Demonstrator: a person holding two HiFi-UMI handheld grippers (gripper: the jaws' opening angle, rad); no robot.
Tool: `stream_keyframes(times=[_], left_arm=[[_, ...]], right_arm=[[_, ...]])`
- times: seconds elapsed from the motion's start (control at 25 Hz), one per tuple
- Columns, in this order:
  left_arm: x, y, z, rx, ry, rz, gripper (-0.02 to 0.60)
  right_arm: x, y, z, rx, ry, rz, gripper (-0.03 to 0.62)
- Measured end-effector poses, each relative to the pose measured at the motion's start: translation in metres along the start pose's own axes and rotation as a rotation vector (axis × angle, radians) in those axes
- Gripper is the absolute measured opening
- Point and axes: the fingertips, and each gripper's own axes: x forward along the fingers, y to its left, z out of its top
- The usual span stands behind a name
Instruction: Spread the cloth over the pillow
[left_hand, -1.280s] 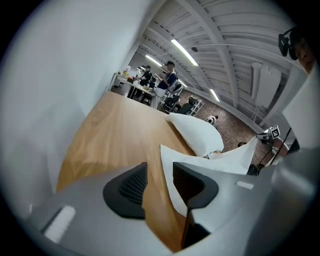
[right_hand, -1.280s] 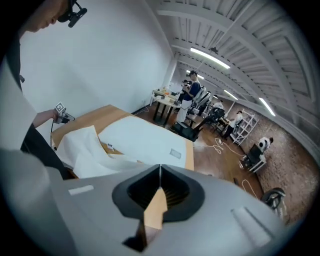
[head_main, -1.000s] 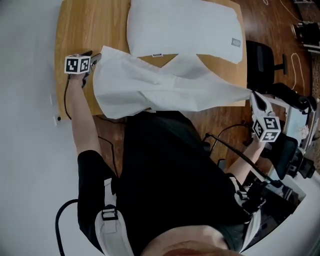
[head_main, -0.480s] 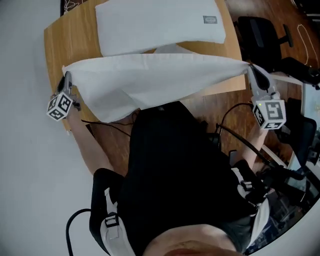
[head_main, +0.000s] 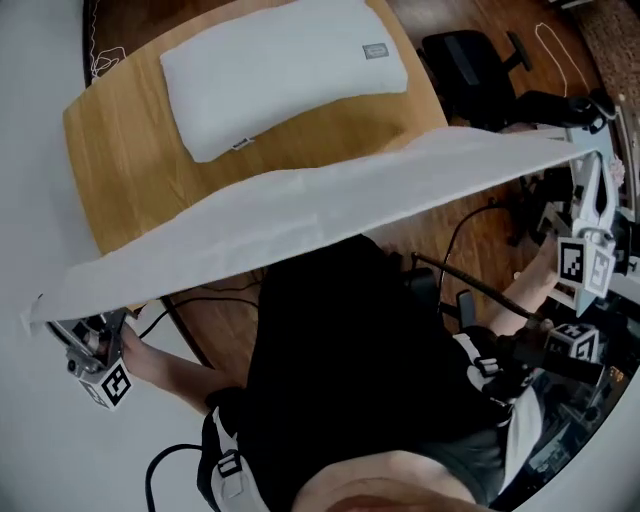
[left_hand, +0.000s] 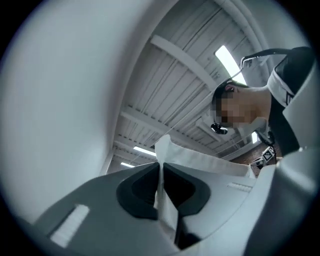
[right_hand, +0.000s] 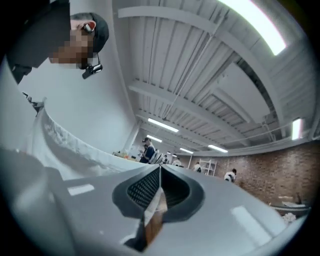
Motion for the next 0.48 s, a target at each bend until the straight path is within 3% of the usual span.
stream_keyframes(times=[0.12,0.24,0.32,0.48], left_arm=[[0.01,-0.002,0.012,0.034,-0.053,-0.059,0.015],[0.018,0.004,-0.007,-0.047,-0.06,-0.068,0.015],[0.024,0.011,-0.022,-0.097,-0.044,-0.063,0.015],[0.047,0.034,-0.033,-0.08,-0.003,-0.013,0.015]], right_arm=[[-0.01,-0.006,0.02,-0.008,-0.051,-0.043,0.008],[-0.004,-0.008,0.005,0.008,0.018,-0.041,0.008],[0.007,-0.006,-0.001,0.021,0.041,-0.02,0.008],[0.048,0.0,0.0,0.032,0.038,0.012,0.008]])
